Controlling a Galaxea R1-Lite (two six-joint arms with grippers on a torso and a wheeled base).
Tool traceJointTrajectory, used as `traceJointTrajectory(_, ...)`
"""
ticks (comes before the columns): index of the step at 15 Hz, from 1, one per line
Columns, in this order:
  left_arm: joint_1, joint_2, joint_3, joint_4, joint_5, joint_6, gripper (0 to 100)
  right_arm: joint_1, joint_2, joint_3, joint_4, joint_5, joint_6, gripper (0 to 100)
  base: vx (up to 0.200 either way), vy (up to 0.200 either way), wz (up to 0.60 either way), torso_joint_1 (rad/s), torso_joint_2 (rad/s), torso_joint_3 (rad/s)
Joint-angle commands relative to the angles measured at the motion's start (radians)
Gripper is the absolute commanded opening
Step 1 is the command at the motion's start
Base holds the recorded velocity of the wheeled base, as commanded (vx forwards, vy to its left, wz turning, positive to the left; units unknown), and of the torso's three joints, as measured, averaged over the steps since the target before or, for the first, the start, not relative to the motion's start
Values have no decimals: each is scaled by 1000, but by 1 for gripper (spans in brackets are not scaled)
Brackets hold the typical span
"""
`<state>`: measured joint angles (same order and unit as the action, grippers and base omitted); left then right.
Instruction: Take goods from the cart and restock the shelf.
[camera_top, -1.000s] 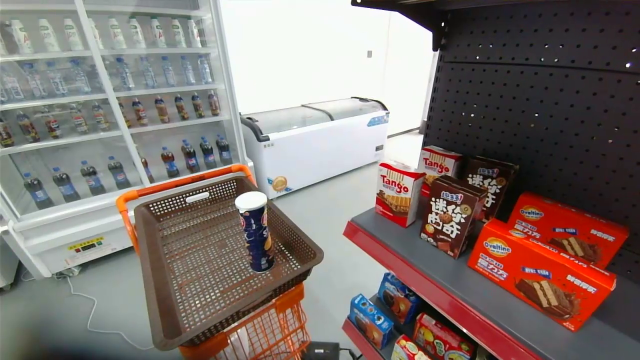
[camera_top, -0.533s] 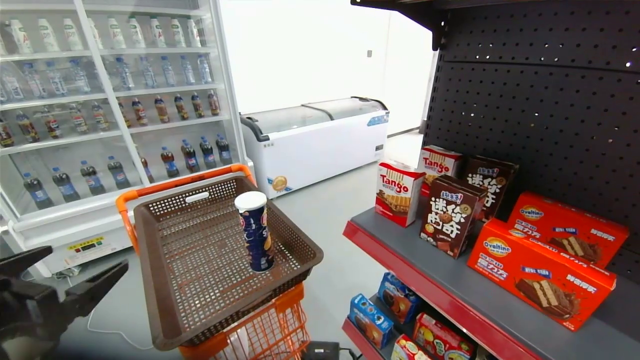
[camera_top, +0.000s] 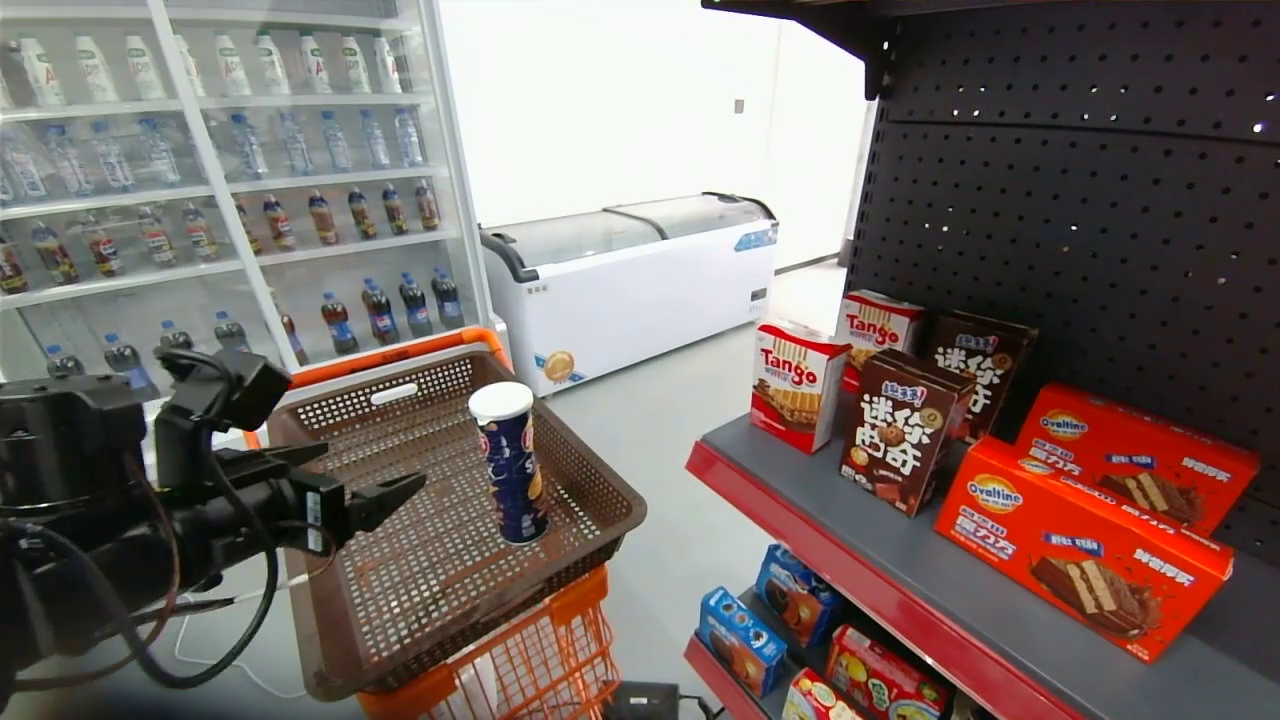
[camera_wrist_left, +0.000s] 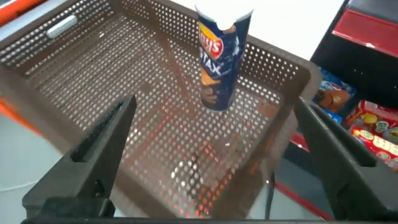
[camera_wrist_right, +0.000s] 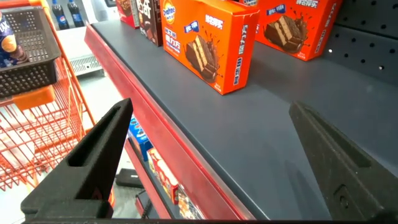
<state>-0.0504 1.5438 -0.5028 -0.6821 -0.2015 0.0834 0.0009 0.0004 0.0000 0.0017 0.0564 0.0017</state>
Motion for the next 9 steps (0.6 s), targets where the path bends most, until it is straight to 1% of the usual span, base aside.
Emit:
traceJointTrajectory(1,-2,226,-66,-97,-16,16,100,1,0,0,0,0,0,100,0,0,0,0,0,0)
traceJointTrajectory(3,-9,280,-76,-151,-16,36,100,1,0,0,0,0,0,100,0,0,0,0,0,0)
traceJointTrajectory(4,-32,312,-82,-180,-16,42,100,1,0,0,0,0,0,100,0,0,0,0,0,0)
traceJointTrajectory(7,-62,397,-129,-234,-15,42,100,1,0,0,0,0,0,100,0,0,0,0,0,0)
traceJointTrajectory(9,-62,458,-177,-241,-13,42,100,1,0,0,0,0,0,100,0,0,0,0,0,0)
